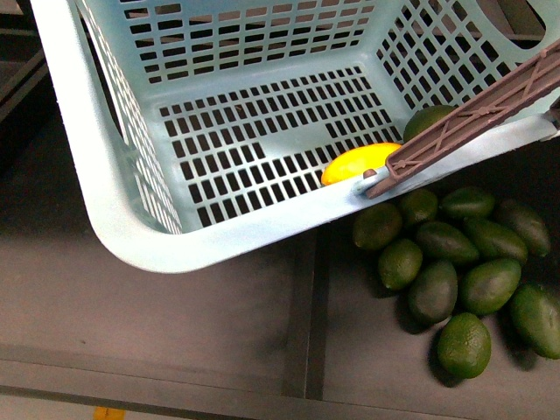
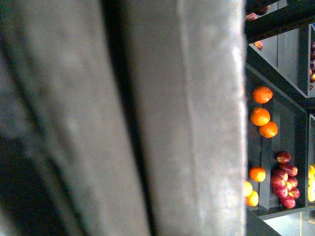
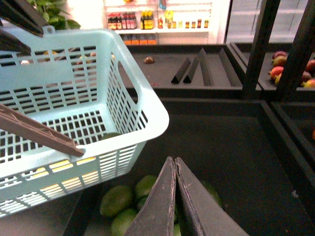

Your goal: Pick mango and avocado into basket

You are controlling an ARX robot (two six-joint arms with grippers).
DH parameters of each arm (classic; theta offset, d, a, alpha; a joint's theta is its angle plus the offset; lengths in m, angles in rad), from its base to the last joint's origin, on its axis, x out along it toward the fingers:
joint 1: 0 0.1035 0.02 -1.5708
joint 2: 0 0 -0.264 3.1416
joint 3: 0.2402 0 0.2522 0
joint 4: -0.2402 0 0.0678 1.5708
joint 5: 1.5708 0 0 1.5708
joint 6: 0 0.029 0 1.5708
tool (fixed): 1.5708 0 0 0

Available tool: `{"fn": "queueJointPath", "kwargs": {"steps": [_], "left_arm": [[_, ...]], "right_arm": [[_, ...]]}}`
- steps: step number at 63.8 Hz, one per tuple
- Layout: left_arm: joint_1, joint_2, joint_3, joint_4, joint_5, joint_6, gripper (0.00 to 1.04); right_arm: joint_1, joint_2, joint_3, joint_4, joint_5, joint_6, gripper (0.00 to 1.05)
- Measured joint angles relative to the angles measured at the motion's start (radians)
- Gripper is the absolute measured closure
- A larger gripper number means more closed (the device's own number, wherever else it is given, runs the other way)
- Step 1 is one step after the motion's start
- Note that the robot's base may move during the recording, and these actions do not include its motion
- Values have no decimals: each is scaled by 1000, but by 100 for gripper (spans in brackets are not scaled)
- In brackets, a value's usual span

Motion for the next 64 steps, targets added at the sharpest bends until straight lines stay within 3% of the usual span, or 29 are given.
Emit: {"fn": "queueJointPath", "kwargs": {"steps": [33,64], "left_arm": [[0,0,0,0,-3,-1,77],[1,0,0,0,-2,-2,77]], "right_arm": [[0,-32,0,-13,0,0,103],[0,-32,0,-13,0,-1,22]]}}
